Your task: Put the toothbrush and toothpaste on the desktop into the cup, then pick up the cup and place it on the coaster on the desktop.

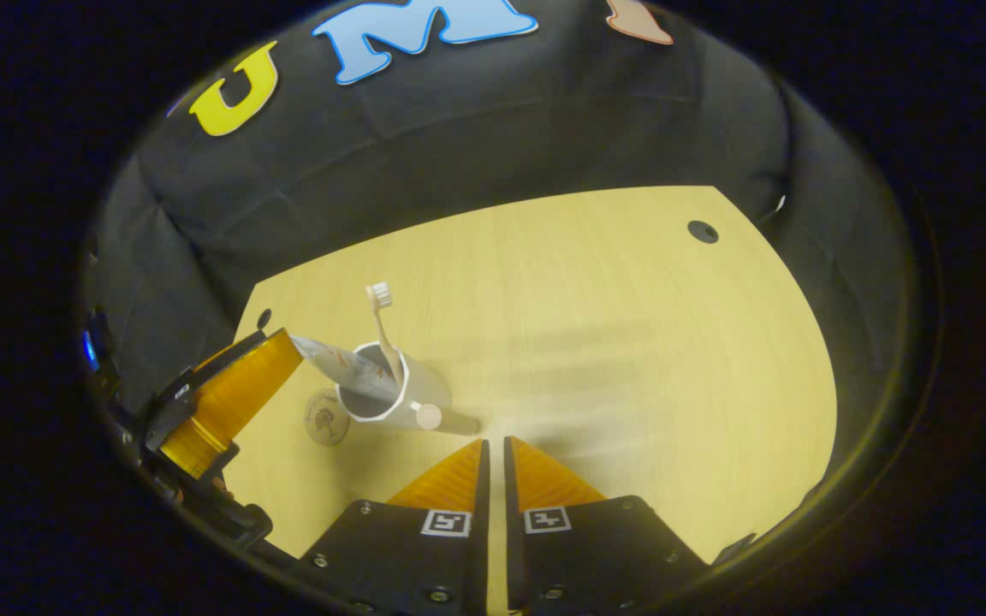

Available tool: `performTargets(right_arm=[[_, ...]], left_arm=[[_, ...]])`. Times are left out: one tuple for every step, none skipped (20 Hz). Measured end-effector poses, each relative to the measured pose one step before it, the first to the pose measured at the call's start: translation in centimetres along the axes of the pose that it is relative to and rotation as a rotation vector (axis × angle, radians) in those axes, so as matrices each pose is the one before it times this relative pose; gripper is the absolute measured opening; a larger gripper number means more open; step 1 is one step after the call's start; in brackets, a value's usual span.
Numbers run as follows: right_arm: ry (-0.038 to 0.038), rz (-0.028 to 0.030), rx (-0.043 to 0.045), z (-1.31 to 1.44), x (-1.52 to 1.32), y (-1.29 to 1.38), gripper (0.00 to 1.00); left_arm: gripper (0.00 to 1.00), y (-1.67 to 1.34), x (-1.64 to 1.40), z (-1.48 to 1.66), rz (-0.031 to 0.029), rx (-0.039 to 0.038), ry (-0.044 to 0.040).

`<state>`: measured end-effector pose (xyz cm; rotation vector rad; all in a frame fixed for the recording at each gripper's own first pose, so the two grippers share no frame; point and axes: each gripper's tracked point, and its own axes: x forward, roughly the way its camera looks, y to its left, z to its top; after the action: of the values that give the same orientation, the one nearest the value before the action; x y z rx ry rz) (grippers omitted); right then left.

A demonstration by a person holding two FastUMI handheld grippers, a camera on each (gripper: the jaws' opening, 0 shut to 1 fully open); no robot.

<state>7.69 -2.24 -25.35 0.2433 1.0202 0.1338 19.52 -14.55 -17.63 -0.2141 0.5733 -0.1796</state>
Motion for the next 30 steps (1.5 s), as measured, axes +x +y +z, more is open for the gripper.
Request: performTargets(right_arm=[[0.00586,0.00592,-0.01077,0.087,0.175,0.327,0.09],[0.00581,0.00506,-0.01492,0.043,0.270,0.403,0.09],[0.00616,0.00621,-0.01908,0.074,0.181,0.340,0.09],[0.01040,0.01439,-0.02313,-0.144,0.130,0.565,0.10],[0.00897,0.00169,-0.03188,0.096,0.100,0.228,0.15],[0.00565,-0.00377,-0.03934,0.118,0.069,0.050,0.20],[0.00377,-0.00030,-0.04141,0.217,0.105,0.114,0.20],[0.00812,0.00372,-0.03702,0.123,0.237,0.241,0.24],[0.00710,0.00271,-0.03041,0.111,0.283,0.172,0.28],[0.00506,0.01017,-0.02282,-0.011,0.471,0.348,0.28],[0.00953,0.00924,-0.02096,-0.014,0.358,0.247,0.27],[0.01313,0.01246,-0.02115,-0.110,0.147,0.224,0.30],[0.01141,0.00115,-0.02418,-0.103,0.327,-0.021,0.35],[0.00906,-0.00346,-0.02324,-0.106,0.350,-0.130,0.43],[0.00946,0.00169,-0.01761,-0.091,0.203,-0.030,0.44],[0.00892,0.01407,-0.01282,-0.183,0.383,0.198,0.45],[0.00859,0.00083,-0.01644,-0.084,0.267,-0.119,0.51],[0.00552,-0.00047,-0.01566,-0.053,0.332,-0.029,0.51],[0.00634,0.00631,-0.01156,-0.021,0.302,0.073,0.55],[0.00652,0.00953,-0.00824,-0.016,0.418,0.167,0.51],[0.00380,0.00406,-0.00777,0.155,0.402,0.049,0.52],[0.00204,0.00270,-0.01071,0.063,0.536,0.085,0.52],[0.00167,0.00126,-0.01296,0.253,0.319,-0.048,0.52],[0.00390,0.00096,-0.01105,0.205,0.362,-0.111,0.51],[0.00618,0.00305,-0.00677,0.147,0.356,-0.038,0.51],[0.00858,0.00603,-0.00313,-0.009,0.474,0.073,0.51],[0.00622,0.00447,-0.00288,0.120,0.304,-0.013,0.52],[0.00197,0.00018,-0.00691,-0.065,0.521,-0.015,0.52],[0.00367,-0.00198,-0.01071,0.078,0.301,-0.085,0.51],[0.00452,-0.00350,-0.01122,-0.110,0.340,-0.112,0.51]], left_arm=[[0.79,0.544,-0.539,-0.093,0.01056,-0.00435,-0.00054],[0.79,0.483,-0.522,-0.203,0.01139,-0.00467,-0.00023],[0.79,0.550,-0.540,-0.169,0.01110,-0.00423,0.00070],[0.79,0.568,-0.686,-0.204,0.01336,-0.00350,0.00015],[0.79,0.576,-0.567,-0.244,0.01314,-0.00434,0.00005],[0.79,0.583,-0.554,-0.295,0.01552,-0.00449,0.00193],[0.79,0.663,-0.591,-0.415,0.01536,-0.00550,0.00269],[0.79,0.582,-0.540,-0.548,0.01410,-0.00873,0.00437],[0.79,0.536,-0.603,-0.503,0.01179,-0.01223,0.00731],[0.79,0.313,-0.490,-0.501,0.01038,-0.01109,0.00509],[0.79,0.359,-0.416,-0.500,0.00954,-0.00811,0.00546],[0.79,0.382,-0.421,-0.449,0.01224,-0.00737,0.00494],[0.79,0.320,-0.469,-0.617,0.00769,-0.00706,0.00582],[0.79,0.377,-0.371,-0.560,0.00776,-0.00873,0.00752],[0.79,0.260,-0.444,-0.484,0.00769,-0.00935,0.00766],[0.79,0.177,-0.313,-0.485,0.00766,-0.00820,0.00598],[0.79,0.296,-0.248,-0.411,0.00843,-0.00726,0.00532],[0.79,0.358,-0.227,-0.329,0.00936,-0.00673,0.00616],[0.79,0.254,-0.248,-0.294,0.01039,-0.00512,0.00262],[0.79,0.235,-0.301,-0.254,0.00843,-0.00462,0.00129],[0.79,0.213,-0.244,-0.231,0.00896,-0.00497,0.00144],[0.79,0.093,-0.299,-0.128,0.00825,-0.00436,0.00090],[0.79,0.275,-0.181,-0.226,0.01073,-0.00460,0.00267],[0.79,0.354,0.053,-0.354,0.00927,-0.00457,0.00404],[0.79,0.223,0.029,-0.253,0.00916,-0.00497,0.00364],[0.79,0.199,0.009,-0.165,0.00826,-0.00576,0.00244],[0.79,0.155,-0.005,-0.037,0.00810,-0.00674,0.00114],[0.79,0.078,0.024,-0.152,0.00746,-0.00776,0.00028],[0.79,0.094,-0.068,-0.010,0.00776,-0.00856,-0.00182],[0.79,0.104,-0.035,-0.011,0.00404,-0.00688,-0.00050]])
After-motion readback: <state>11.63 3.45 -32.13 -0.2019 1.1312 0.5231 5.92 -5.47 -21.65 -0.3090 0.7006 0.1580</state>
